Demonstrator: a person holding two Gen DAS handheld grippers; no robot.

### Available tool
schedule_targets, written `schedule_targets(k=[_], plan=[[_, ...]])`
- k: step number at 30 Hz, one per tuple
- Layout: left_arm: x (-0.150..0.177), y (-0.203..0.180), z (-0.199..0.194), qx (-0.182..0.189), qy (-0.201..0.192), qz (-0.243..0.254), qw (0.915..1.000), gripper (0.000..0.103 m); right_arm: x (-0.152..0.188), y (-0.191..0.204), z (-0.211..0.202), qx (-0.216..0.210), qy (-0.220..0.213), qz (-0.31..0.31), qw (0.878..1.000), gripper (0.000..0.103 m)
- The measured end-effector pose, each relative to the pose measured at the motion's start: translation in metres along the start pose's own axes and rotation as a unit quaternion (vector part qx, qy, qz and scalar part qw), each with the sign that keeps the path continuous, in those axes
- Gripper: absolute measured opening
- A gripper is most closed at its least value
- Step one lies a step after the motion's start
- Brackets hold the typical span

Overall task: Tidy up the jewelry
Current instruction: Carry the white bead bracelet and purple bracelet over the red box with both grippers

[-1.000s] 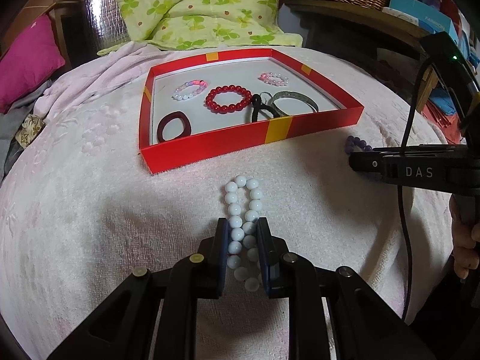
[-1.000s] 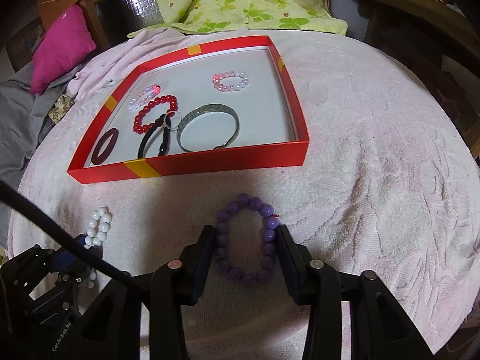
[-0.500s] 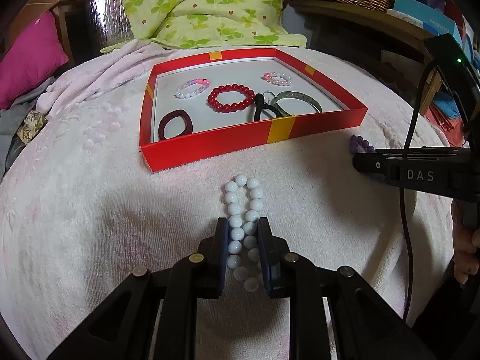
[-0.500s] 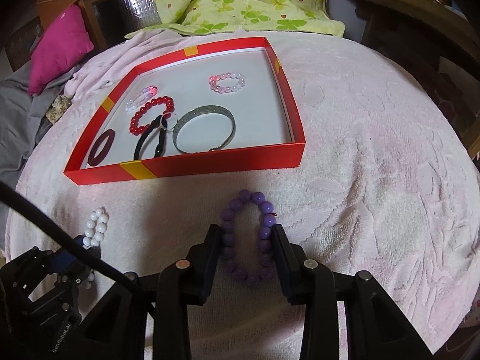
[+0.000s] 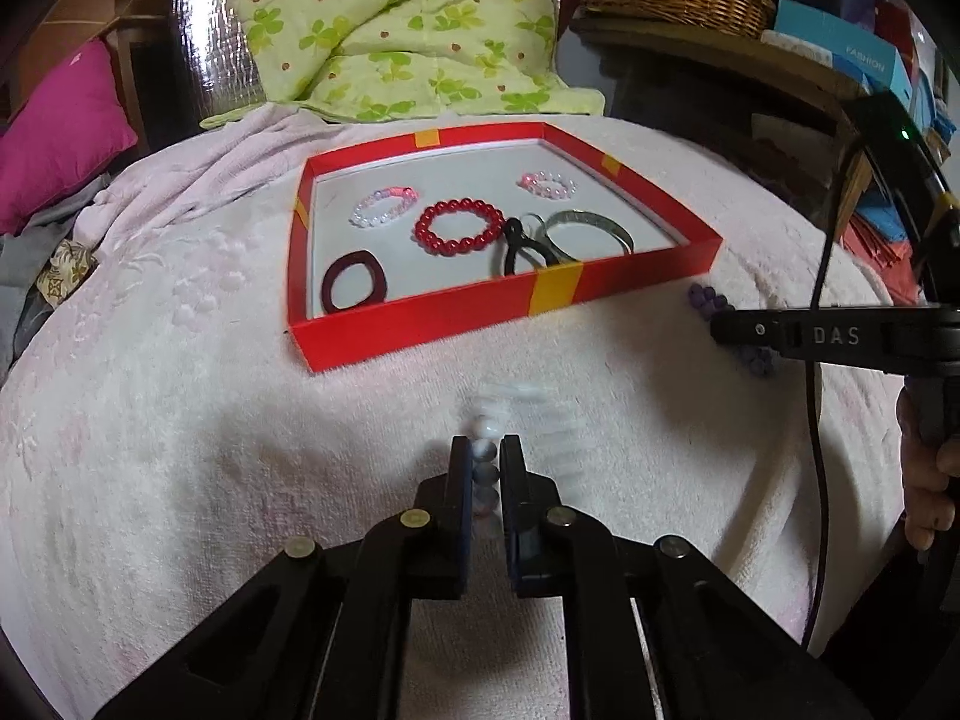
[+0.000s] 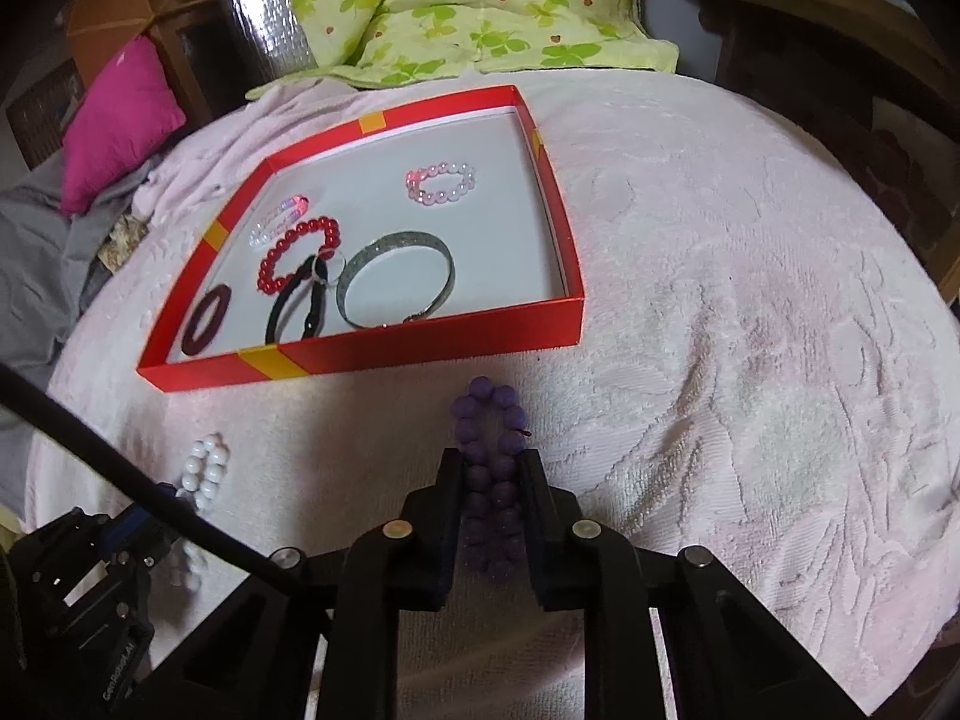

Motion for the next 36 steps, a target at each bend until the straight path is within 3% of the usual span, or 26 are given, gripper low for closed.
schedule_targets(k=[11, 18, 36], plan=[[-0.004, 0.008, -0.003, 0.004, -0.004, -0.021, 0.9998, 0.009, -0.005, -0.030, -0.020, -0.054, -0.028, 0.061, 0.996, 0.019], [-0.008, 0.012, -0.016, 0.007, -0.027, -0.025, 0.9993, 0.009, -0.008, -0.045, -0.033, -0.101, -0.053, 0.096, 0.989, 0.019], [-0.020, 0.025, -0.041, 0.018, -0.072, -0.047, 0.9961, 0.009, -0.011, -0.031, -0.031, -0.110, -0.057, 0.090, 0.988, 0.019]])
Point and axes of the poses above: each gripper's, at about its wrist camera, not at the fingertips, and z roughly the way its jaws point, y to its left, x to its underside, the point moved 4 cm from there along z, roughly the way its jaws point, and after that the axes turned 5 degrees about -x, right-handed, at the moved point
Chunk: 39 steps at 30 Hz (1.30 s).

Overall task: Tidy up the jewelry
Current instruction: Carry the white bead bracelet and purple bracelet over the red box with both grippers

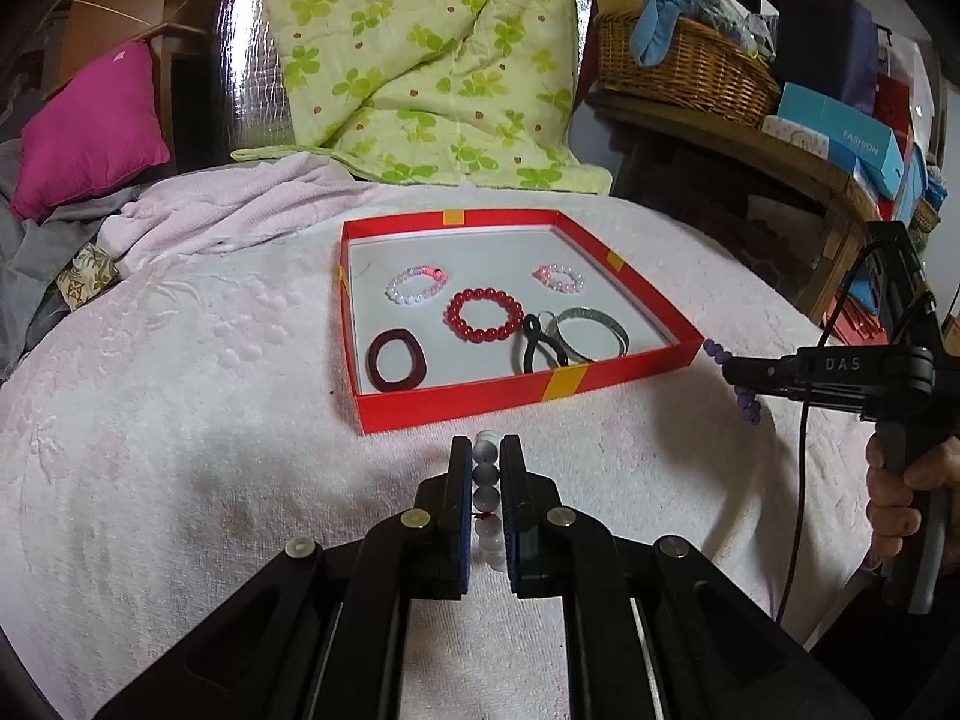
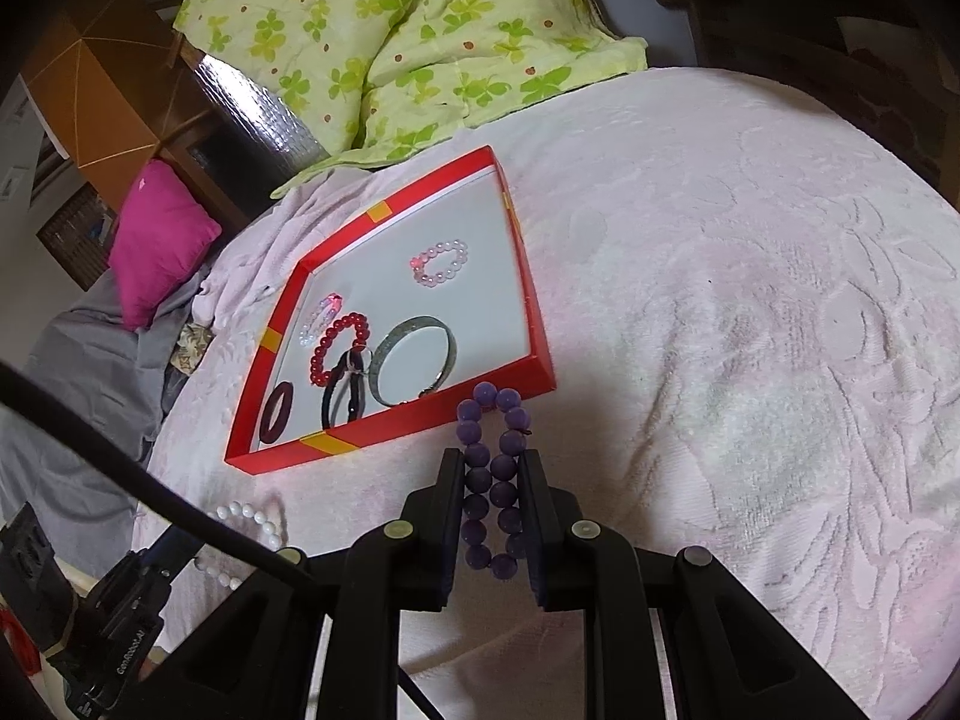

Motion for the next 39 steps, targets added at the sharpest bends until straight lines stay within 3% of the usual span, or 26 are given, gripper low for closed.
schedule_targets(k=[20, 39], plan=[[-0.017, 0.003, -0.021, -0.027, -0.040, 0.004, 0.9988, 0.009, -0.003, 0.033, -0.007, -0.030, -0.023, -0.028, 0.999, 0.020], [-0.076, -0.021, -0.054, -0.065, -0.097, 0.048, 0.9920, 0.009, -0.016, 0.058, -0.009, -0.062, -0.042, -0.028, 0.997, 0.020]])
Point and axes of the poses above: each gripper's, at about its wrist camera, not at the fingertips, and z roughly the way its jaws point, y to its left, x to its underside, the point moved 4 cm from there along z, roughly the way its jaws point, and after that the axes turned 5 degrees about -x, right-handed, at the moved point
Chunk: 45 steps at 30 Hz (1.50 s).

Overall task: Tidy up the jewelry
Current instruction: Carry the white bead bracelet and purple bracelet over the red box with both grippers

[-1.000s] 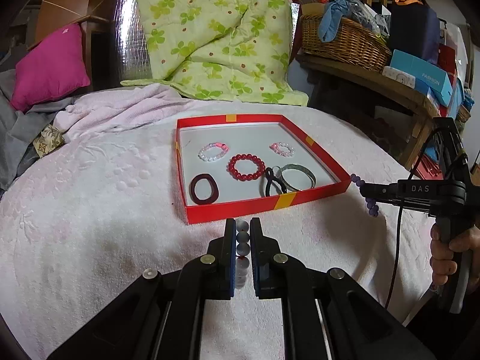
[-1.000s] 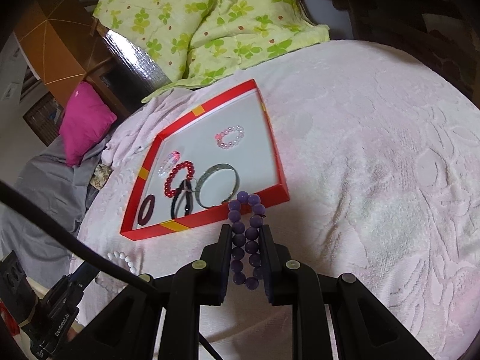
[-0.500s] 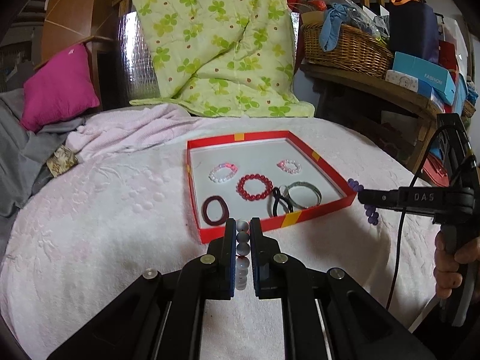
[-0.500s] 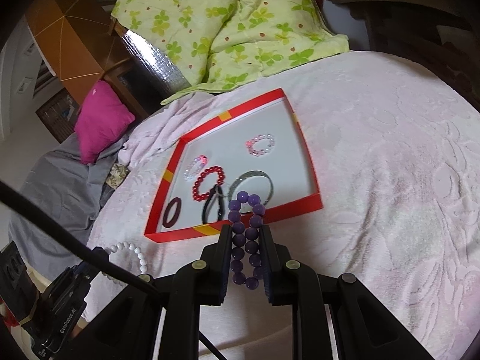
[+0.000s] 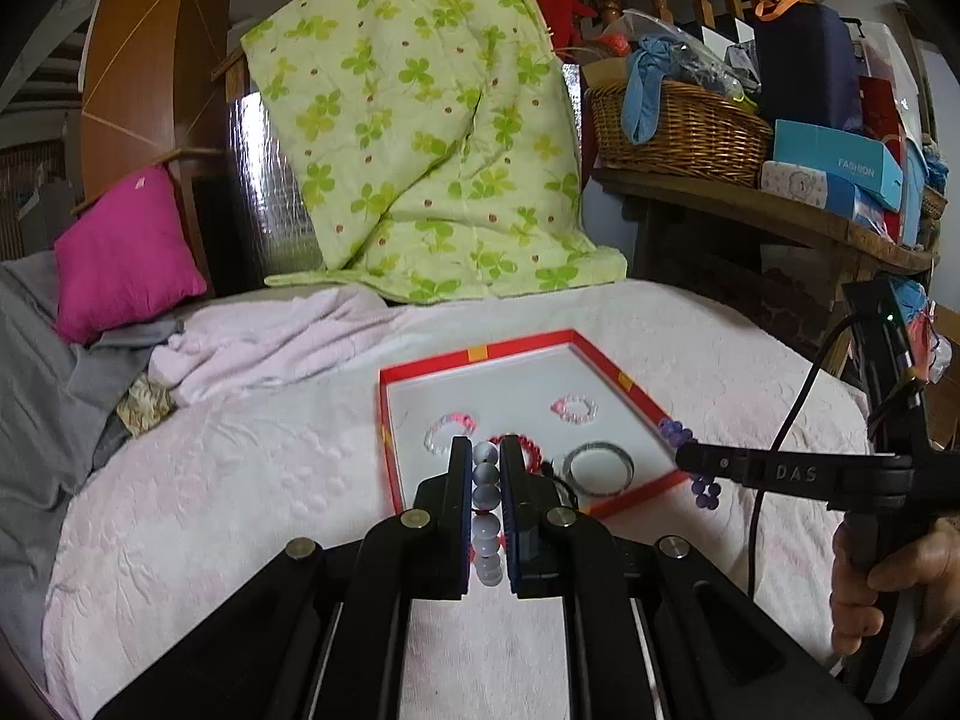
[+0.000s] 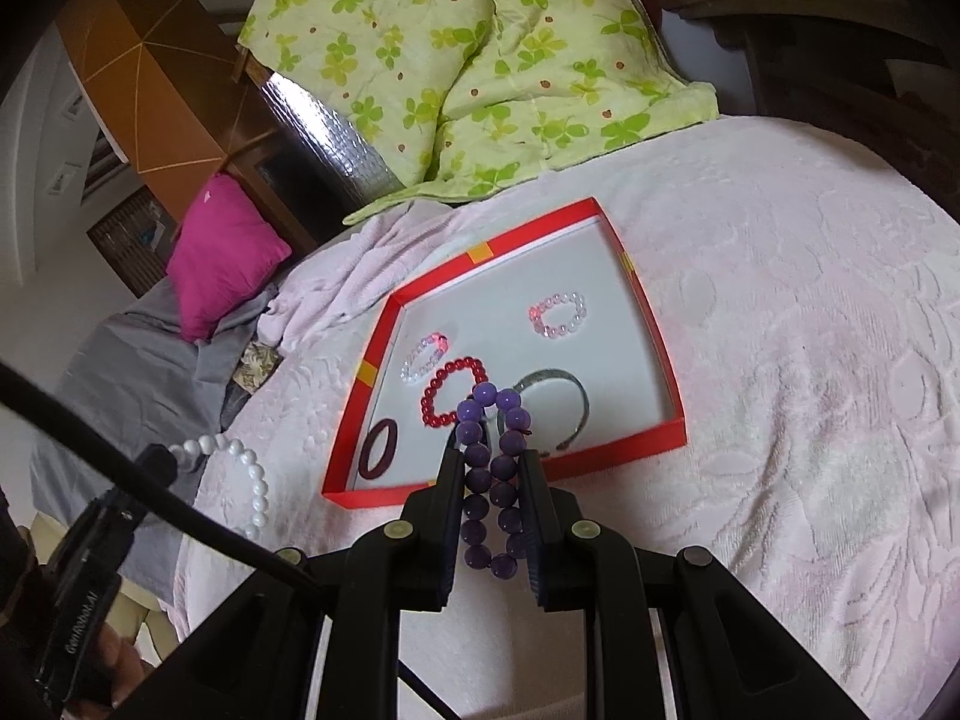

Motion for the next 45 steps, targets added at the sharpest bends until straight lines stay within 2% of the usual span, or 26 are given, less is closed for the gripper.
schedule_targets(k=[8, 14, 25, 36, 45], plan=[[-0.019, -0.008, 0.010, -0.002, -0.011, 0.011, 0.9999, 0.009, -0.019, -0.002, 0.004, -0.006, -0.014, 0.006, 1.000, 0.020], [-0.031, -0.011, 0.026, -0.004, -0.011, 0.010, 0.9999, 0.009, -0.041, -0.009, 0.007, -0.010, -0.040, 0.012, 0.999, 0.020], [-0.056, -0.015, 0.065, -0.009, -0.014, 0.012, 0.9998, 0.009, -0.080, -0.014, 0.040, -0.022, -0.069, 0.018, 0.997, 0.020], [-0.075, -0.022, 0.132, -0.004, 0.006, 0.013, 0.9999, 0.009, -0.114, -0.042, 0.086, -0.040, -0.038, 0.055, 0.997, 0.020], [-0.083, -0.029, 0.175, -0.010, 0.023, 0.036, 0.9990, 0.009, -0.141, -0.057, 0.107, -0.043, -0.039, 0.075, 0.995, 0.020]])
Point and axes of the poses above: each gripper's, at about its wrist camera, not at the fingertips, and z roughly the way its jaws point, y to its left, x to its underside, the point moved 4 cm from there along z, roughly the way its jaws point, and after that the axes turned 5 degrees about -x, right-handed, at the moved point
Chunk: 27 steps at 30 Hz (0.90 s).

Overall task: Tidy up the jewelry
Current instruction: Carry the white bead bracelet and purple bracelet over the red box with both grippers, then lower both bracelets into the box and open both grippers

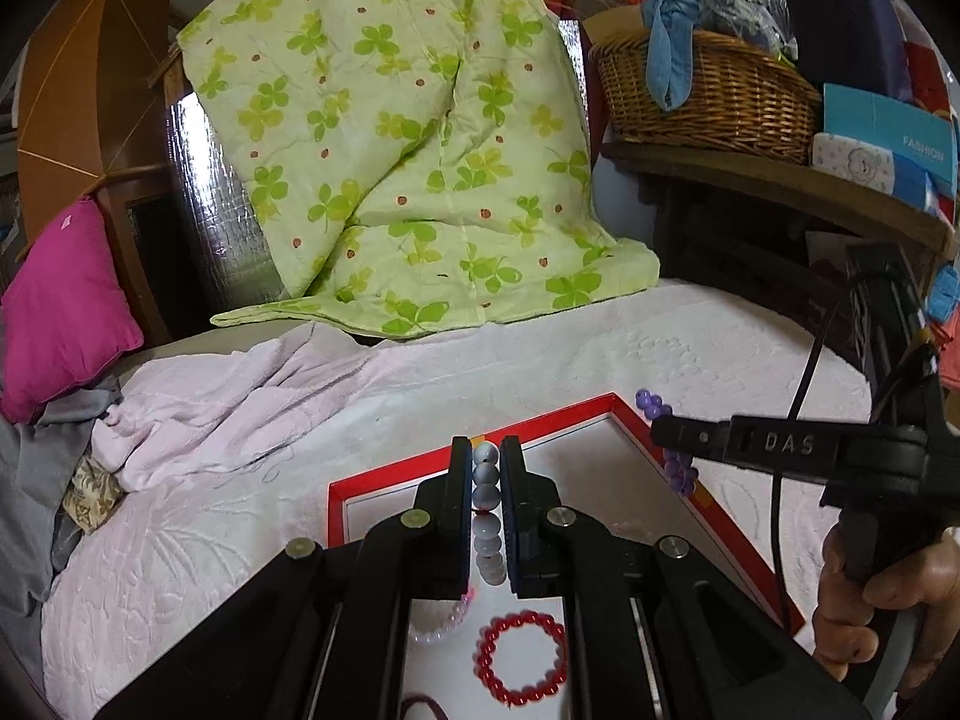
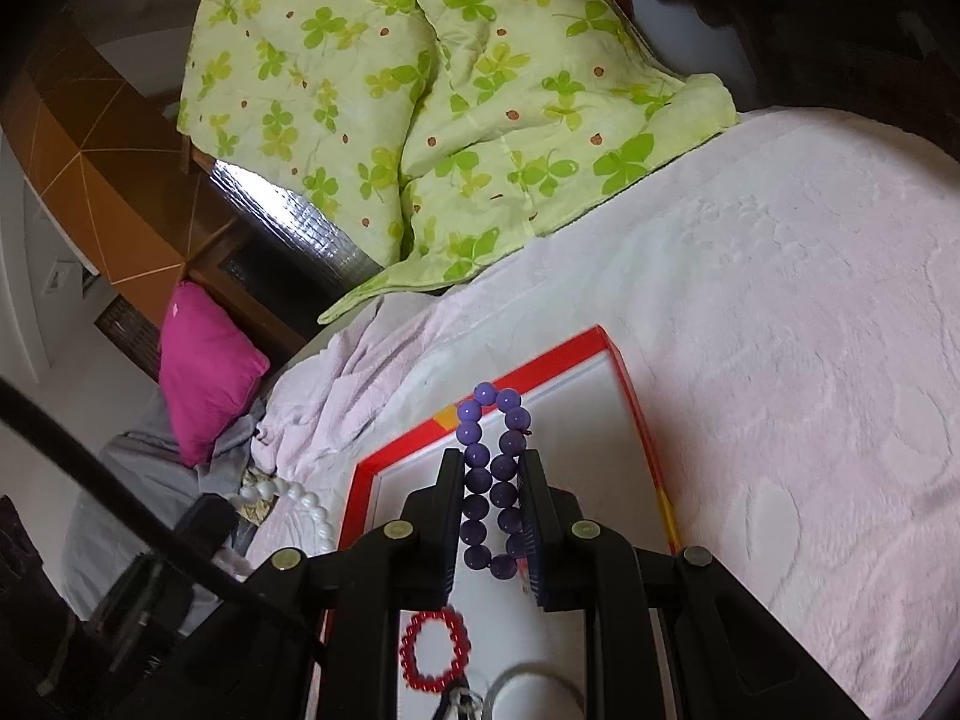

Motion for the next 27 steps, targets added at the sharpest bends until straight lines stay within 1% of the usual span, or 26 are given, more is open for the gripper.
schedule_targets(k=[4, 8, 12, 18, 23, 27], plan=[[-0.001, -0.002, 0.017, 0.000, 0.012, 0.004, 0.9999, 0.009, -0.009, 0.000, 0.010, -0.008, 0.003, 0.008, 1.000, 0.020], [-0.001, -0.003, 0.035, 0.006, 0.023, 0.002, 0.9997, 0.009, -0.012, -0.002, 0.021, -0.007, 0.010, 0.016, 1.000, 0.020], [0.002, -0.004, 0.050, 0.013, 0.039, -0.003, 0.9992, 0.009, -0.010, -0.008, 0.030, -0.001, 0.024, 0.027, 0.999, 0.020], [0.013, -0.005, 0.072, 0.018, 0.066, -0.014, 0.9976, 0.009, -0.009, -0.020, 0.038, 0.015, 0.033, 0.037, 0.999, 0.020], [0.024, -0.013, 0.084, 0.020, 0.082, -0.008, 0.9964, 0.009, -0.004, -0.027, 0.045, 0.031, 0.047, 0.040, 0.998, 0.021], [0.031, -0.020, 0.087, 0.021, 0.087, -0.004, 0.9960, 0.009, -0.003, -0.031, 0.046, 0.037, 0.049, 0.042, 0.997, 0.021]])
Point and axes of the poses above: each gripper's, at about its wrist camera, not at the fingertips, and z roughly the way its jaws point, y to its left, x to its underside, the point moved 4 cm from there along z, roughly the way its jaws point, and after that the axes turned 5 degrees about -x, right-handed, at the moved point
